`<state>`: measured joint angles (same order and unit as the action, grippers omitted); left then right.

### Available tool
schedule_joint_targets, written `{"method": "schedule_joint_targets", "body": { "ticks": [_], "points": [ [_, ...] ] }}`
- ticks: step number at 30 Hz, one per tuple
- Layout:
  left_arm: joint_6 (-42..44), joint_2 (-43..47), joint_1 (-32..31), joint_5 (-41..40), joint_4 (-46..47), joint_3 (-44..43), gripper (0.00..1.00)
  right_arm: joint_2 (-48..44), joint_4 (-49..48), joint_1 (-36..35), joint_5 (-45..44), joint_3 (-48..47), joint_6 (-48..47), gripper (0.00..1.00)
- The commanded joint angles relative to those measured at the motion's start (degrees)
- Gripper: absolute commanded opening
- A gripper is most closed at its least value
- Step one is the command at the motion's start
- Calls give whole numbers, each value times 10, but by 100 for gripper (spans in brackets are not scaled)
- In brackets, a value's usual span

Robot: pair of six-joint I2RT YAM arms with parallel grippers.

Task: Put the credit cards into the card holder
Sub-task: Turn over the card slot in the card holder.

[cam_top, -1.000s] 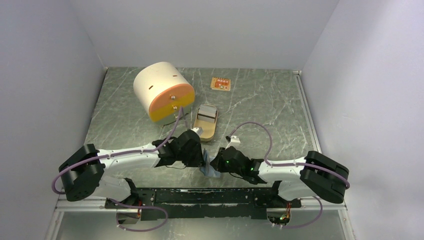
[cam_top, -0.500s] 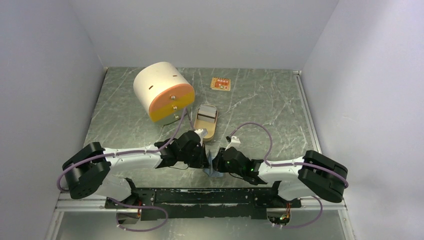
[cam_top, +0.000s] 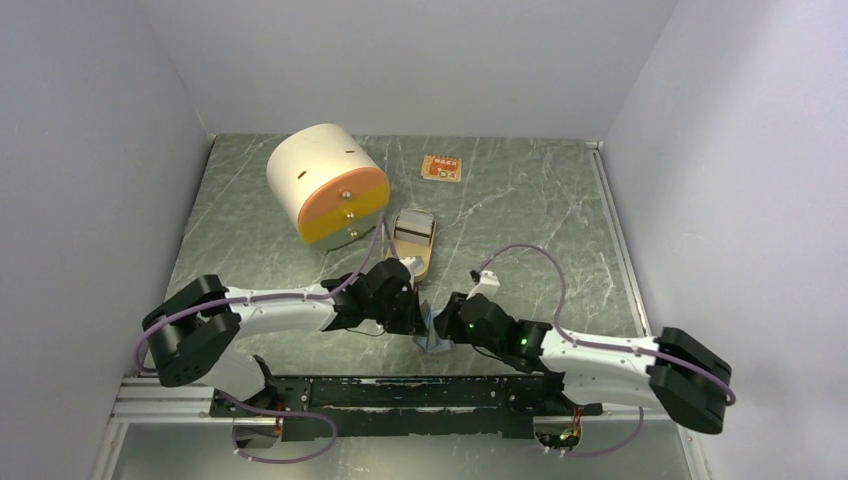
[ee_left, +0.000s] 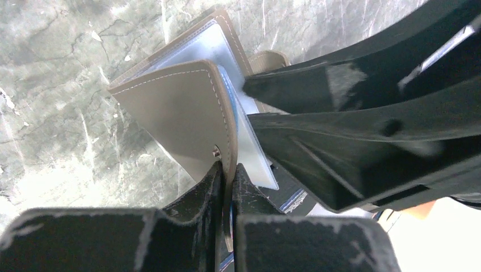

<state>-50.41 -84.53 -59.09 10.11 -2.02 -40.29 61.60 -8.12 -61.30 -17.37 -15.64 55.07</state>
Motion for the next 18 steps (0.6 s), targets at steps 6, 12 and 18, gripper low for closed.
{"method": "schedule_joint_targets", "body": {
  "ticks": [6,12,18],
  "points": [
    [-6,-11,-4,-10,-16,-2,9,-159,160,13,-62,-22,-10,47],
    [-19,24,-4,-28,-20,15,9,-158,166,14,-64,-58,-68,50],
    [-49,79,-2,-59,-34,47,14,-100,162,19,-79,-118,-153,54]
  ]
}}
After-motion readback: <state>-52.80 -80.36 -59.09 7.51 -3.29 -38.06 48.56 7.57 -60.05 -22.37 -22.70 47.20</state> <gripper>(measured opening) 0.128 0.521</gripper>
